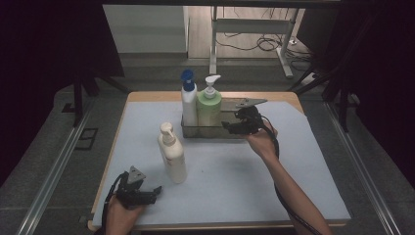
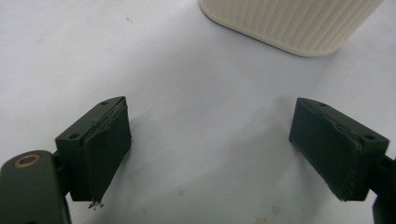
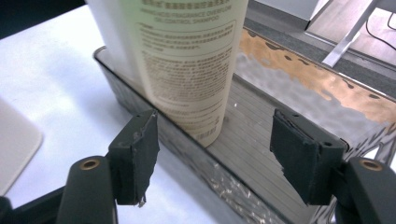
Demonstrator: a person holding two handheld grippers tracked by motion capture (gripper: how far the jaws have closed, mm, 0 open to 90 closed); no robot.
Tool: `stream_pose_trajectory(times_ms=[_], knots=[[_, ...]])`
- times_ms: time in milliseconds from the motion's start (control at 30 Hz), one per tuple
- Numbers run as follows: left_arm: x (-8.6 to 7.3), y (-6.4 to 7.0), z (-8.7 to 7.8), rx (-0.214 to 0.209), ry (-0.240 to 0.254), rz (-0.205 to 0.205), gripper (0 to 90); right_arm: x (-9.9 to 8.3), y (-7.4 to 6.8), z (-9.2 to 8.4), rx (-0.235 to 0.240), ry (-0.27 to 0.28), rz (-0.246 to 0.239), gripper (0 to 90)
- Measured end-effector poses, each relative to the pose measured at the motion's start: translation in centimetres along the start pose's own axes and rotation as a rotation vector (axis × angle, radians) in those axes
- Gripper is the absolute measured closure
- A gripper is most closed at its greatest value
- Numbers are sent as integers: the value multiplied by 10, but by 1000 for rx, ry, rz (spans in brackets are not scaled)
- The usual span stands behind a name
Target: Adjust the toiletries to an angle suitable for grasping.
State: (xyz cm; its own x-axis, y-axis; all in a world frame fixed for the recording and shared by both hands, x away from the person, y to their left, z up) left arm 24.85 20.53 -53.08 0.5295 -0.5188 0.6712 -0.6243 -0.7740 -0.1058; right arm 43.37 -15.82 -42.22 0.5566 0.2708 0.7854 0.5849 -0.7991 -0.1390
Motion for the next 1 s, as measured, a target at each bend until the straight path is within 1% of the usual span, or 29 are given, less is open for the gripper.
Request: stream_pose_trajectory(times_ms=[300, 433, 567, 667, 733, 867, 1000], knots=[[0, 0, 0, 0, 1, -1, 127, -11, -5, -28, 41, 7, -24, 234], [0, 0, 0, 0, 0, -1, 126, -18, -8, -40, 44, 0, -44, 194], [0, 0, 0, -1, 0, -2, 127, -26, -8, -50, 51, -9, -52, 144], [0, 0, 0, -1, 0, -2, 127, -35, -8, -57, 54, -14, -60, 128], [0, 0, 0, -1, 0, -2, 127, -41, -7, -62, 55, -11, -61, 114], [0, 0, 0, -1, 0, -3, 126, -55, -2, -70, 44, -27, -65, 42], [0, 0, 0, -1, 0, -2, 126, -71, 5, -77, 40, -38, -43, 0]])
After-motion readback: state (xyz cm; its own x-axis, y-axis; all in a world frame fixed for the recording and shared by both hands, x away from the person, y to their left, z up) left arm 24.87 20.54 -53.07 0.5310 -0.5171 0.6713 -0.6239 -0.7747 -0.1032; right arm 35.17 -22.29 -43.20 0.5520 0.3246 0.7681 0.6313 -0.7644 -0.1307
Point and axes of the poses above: each handheld gripper's, and its own axes: z roughly forward along the jaws, x roughly out of its top, y roughly to its right, the point moved 1 cm from there along z, roughly forward along the jaws, and after that the axes turned 11 degrees about z, right-handed, at the moved point
